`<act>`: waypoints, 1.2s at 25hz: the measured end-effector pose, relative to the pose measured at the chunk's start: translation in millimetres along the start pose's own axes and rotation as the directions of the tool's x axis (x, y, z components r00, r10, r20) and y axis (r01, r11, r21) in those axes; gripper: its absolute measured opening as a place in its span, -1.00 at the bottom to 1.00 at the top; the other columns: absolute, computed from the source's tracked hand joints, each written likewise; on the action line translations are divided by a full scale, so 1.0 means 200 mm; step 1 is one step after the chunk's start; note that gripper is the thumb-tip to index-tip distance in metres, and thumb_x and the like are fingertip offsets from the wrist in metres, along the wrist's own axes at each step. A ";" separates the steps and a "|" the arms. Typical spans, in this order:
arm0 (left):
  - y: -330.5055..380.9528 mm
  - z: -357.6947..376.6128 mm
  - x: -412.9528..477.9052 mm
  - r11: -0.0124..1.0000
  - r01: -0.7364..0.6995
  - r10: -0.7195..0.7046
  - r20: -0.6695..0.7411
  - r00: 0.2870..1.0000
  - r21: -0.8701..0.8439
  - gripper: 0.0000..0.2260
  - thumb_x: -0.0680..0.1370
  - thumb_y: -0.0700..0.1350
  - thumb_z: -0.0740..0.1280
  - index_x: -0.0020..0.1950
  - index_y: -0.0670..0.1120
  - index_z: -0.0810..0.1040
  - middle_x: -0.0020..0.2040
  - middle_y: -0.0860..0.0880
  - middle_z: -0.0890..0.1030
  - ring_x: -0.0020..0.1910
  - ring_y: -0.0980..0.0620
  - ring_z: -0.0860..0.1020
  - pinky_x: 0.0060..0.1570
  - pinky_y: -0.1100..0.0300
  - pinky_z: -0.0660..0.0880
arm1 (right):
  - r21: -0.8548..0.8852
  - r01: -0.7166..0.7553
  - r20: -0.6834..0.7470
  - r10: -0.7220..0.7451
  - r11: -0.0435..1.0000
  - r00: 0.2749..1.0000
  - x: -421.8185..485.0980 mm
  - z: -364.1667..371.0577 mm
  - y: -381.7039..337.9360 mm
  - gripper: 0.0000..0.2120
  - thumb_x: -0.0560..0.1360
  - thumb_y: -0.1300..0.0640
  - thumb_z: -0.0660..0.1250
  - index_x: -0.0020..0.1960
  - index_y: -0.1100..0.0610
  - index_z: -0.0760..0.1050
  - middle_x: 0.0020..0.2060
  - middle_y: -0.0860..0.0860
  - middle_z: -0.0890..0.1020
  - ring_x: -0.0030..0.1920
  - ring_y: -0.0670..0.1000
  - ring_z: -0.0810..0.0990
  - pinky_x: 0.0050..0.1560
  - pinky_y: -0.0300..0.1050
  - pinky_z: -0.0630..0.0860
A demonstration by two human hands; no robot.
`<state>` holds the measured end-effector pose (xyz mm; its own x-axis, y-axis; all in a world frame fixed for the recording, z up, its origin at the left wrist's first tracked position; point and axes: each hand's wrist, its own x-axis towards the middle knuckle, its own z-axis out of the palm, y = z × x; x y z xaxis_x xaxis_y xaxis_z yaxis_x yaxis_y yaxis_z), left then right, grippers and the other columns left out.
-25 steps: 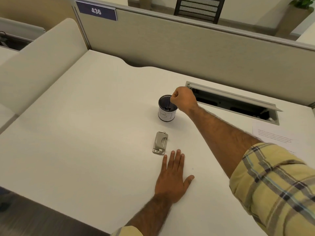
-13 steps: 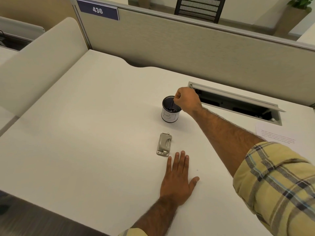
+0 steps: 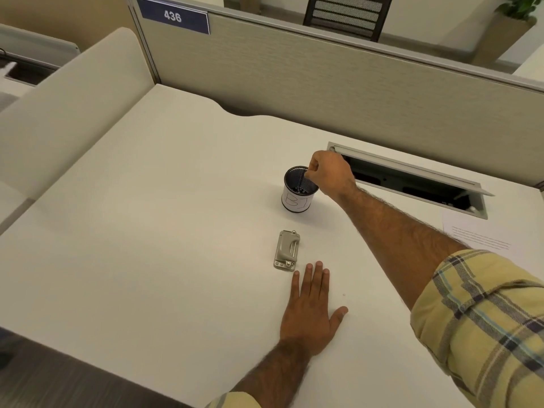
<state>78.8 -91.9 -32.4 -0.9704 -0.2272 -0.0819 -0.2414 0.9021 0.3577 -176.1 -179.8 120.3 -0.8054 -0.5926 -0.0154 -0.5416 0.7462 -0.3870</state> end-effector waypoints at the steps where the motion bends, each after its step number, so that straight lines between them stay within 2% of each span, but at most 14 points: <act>1: 0.00 0.00 0.00 1.000 0.002 -0.002 0.001 1.000 -0.001 -0.27 0.66 0.34 -0.17 0.68 -0.11 -0.14 0.68 -0.09 -0.23 0.66 -0.07 -0.28 0.58 -0.16 -0.20 | 0.003 0.006 -0.008 -0.006 1.000 1.000 0.00 0.01 0.00 -0.93 0.47 0.21 0.42 -0.13 0.10 0.54 -0.20 -0.01 0.60 -0.15 0.08 0.62 -0.17 -0.03 0.56; 4: -0.01 0.01 0.00 1.000 0.004 -0.004 0.004 1.000 -0.004 -0.26 0.65 0.35 -0.20 0.68 -0.11 -0.15 0.68 -0.09 -0.24 0.66 -0.07 -0.27 0.58 -0.18 -0.19 | 0.061 0.016 -0.049 -0.013 0.998 0.999 -0.02 0.02 0.00 -0.88 0.48 0.28 0.35 -0.03 0.10 0.57 -0.14 -0.02 0.61 -0.10 0.04 0.60 -0.16 -0.08 0.50; 8: -0.01 0.01 0.01 1.000 0.000 0.000 0.002 1.000 0.005 -0.25 0.65 0.34 -0.15 0.68 -0.12 -0.14 0.69 -0.10 -0.22 0.66 -0.09 -0.24 0.58 -0.17 -0.19 | 0.205 -0.035 -0.148 0.067 0.978 0.987 -0.19 0.02 0.11 -0.88 0.53 0.22 0.34 0.01 0.11 0.63 -0.06 0.00 0.68 -0.09 -0.02 0.60 -0.07 -0.12 0.56; 10: -0.01 0.01 0.00 1.000 0.000 0.000 0.006 1.000 0.009 -0.24 0.64 0.34 -0.12 0.68 -0.12 -0.15 0.69 -0.09 -0.22 0.66 -0.09 -0.24 0.58 -0.17 -0.20 | 0.216 -0.101 -0.132 0.131 0.971 0.983 -0.38 0.05 0.23 -0.87 0.57 0.20 0.34 0.06 0.12 0.64 0.01 0.03 0.70 -0.06 -0.05 0.58 0.02 -0.16 0.53; 12: -0.02 0.02 0.00 1.000 0.000 0.000 -0.001 1.000 0.015 -0.22 0.63 0.34 -0.07 0.68 -0.13 -0.14 0.69 -0.10 -0.19 0.66 -0.10 -0.23 0.59 -0.17 -0.20 | 0.165 -0.136 -0.089 0.152 0.977 0.984 -0.65 0.10 0.38 -0.83 0.60 0.21 0.31 0.11 0.12 0.65 0.05 0.04 0.69 -0.03 -0.05 0.59 0.06 -0.20 0.48; 14: -0.01 0.02 0.00 1.000 -0.002 0.003 -0.010 1.000 0.025 -0.20 0.62 0.35 -0.03 0.68 -0.14 -0.12 0.70 -0.12 -0.16 0.67 -0.11 -0.22 0.60 -0.19 -0.16 | 0.077 -0.093 -0.029 0.095 0.993 0.995 -0.94 0.16 0.52 -0.76 0.60 0.23 0.27 0.17 0.10 0.65 0.06 0.03 0.69 0.04 0.02 0.62 0.07 -0.17 0.49; 18: -0.01 0.02 0.01 0.997 0.001 -0.001 -0.008 1.000 0.079 -0.16 0.60 0.39 -0.02 0.68 -0.15 -0.09 0.70 -0.13 -0.11 0.67 -0.11 -0.19 0.61 -0.21 -0.09 | -0.193 0.168 0.184 -0.132 0.967 0.974 -1.36 0.27 0.70 -0.49 0.56 0.29 0.19 0.49 0.05 0.42 0.24 0.08 0.58 0.22 0.15 0.53 0.14 0.00 0.50; 20: -0.01 0.03 0.01 0.994 0.005 -0.004 -0.002 1.000 0.109 -0.14 0.59 0.41 -0.02 0.68 -0.15 -0.08 0.70 -0.12 -0.10 0.67 -0.11 -0.17 0.61 -0.21 -0.10 | -0.284 0.281 0.207 -0.228 0.917 0.951 -1.43 0.30 0.74 -0.44 0.56 0.26 0.07 0.55 0.07 0.32 0.34 0.14 0.51 0.31 0.20 0.49 0.16 0.05 0.48; 22: 0.00 0.03 0.01 0.991 0.007 -0.009 0.008 1.000 0.134 -0.14 0.58 0.41 -0.02 0.68 -0.14 -0.09 0.70 -0.12 -0.11 0.67 -0.10 -0.17 0.61 -0.20 -0.09 | -0.348 0.328 0.193 -0.276 0.878 0.942 -1.46 0.32 0.76 -0.42 0.55 0.23 -0.02 0.57 0.10 0.28 0.38 0.19 0.48 0.33 0.24 0.47 0.15 0.12 0.48; 25: 0.00 0.03 0.01 0.989 0.014 -0.018 0.021 1.000 0.150 -0.14 0.58 0.42 -0.03 0.68 -0.12 -0.14 0.70 -0.10 -0.16 0.67 -0.08 -0.20 0.61 -0.19 -0.10 | -0.416 0.334 0.232 -0.256 0.846 0.938 -1.46 0.33 0.78 -0.41 0.59 0.23 0.15 0.61 0.11 0.17 0.43 0.21 0.42 0.36 0.26 0.43 0.19 0.17 0.43; 27: 0.00 0.03 0.01 0.989 0.014 -0.018 0.025 1.000 0.147 -0.14 0.59 0.43 -0.05 0.68 -0.11 -0.17 0.70 -0.09 -0.18 0.67 -0.07 -0.22 0.61 -0.19 -0.10 | -0.422 0.305 0.261 -0.208 0.853 0.943 -1.43 0.32 0.78 -0.39 0.60 0.23 0.14 0.63 0.10 0.10 0.47 0.20 0.35 0.39 0.25 0.37 0.24 0.16 0.39; 30: 0.00 0.03 0.01 0.987 0.020 -0.022 0.015 1.000 0.159 -0.15 0.59 0.43 -0.07 0.67 -0.10 -0.19 0.70 -0.08 -0.18 0.67 -0.07 -0.21 0.61 -0.19 -0.08 | -0.341 0.238 0.233 -0.164 0.909 0.959 -1.36 0.28 0.79 -0.38 0.56 0.27 0.14 0.61 0.04 0.17 0.47 0.13 0.35 0.40 0.19 0.34 0.26 0.08 0.36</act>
<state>77.3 -89.2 -37.6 -0.9648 -0.2417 -0.1039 -0.2585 0.9444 0.2034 -29.4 82.0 11.2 -0.6270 -0.7611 -0.1661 -0.7667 0.6407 -0.0417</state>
